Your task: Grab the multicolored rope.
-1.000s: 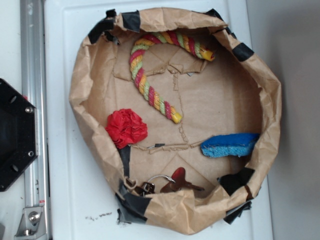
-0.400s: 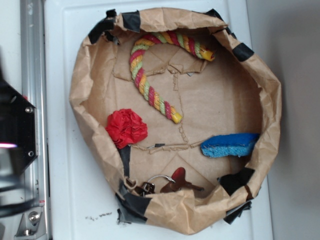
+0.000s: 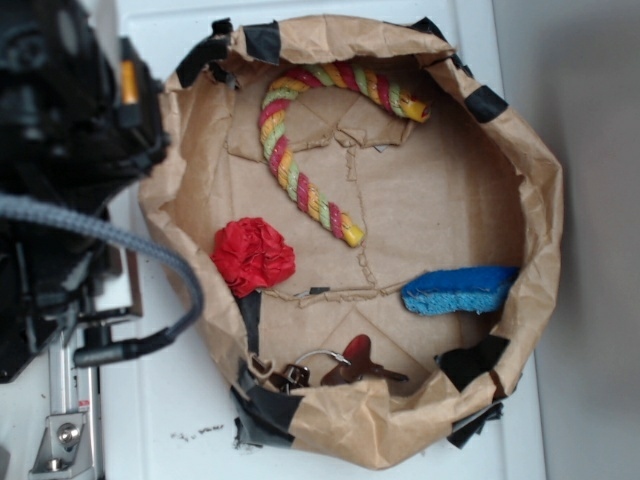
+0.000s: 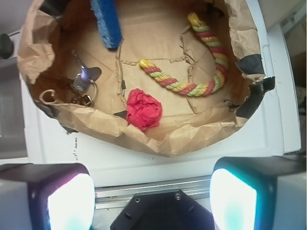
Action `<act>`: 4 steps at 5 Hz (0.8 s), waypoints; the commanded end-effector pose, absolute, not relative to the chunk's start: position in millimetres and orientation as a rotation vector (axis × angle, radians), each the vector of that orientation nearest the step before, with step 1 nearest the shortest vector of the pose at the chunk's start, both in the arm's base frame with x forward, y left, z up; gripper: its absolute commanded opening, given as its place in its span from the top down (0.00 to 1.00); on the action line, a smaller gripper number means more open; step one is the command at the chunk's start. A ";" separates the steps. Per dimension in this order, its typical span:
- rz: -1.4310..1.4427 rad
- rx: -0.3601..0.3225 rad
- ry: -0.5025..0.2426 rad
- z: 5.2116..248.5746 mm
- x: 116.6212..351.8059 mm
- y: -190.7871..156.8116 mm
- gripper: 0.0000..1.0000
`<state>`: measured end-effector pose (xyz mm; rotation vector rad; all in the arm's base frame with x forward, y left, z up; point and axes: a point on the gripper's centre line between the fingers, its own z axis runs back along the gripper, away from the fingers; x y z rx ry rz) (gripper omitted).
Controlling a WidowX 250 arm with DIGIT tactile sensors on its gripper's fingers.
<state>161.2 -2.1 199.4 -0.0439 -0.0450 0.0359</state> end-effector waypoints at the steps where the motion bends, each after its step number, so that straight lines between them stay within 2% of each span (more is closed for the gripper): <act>1: 0.050 -0.045 -0.061 203.2 162.5 -0.4 0.00; 2: 0.297 -0.020 -0.155 177.9 211.7 7.0 0.00; 3: 0.531 0.042 -0.208 151.4 258.5 26.3 0.00; 4: 0.663 0.073 -0.203 132.5 262.0 46.3 0.00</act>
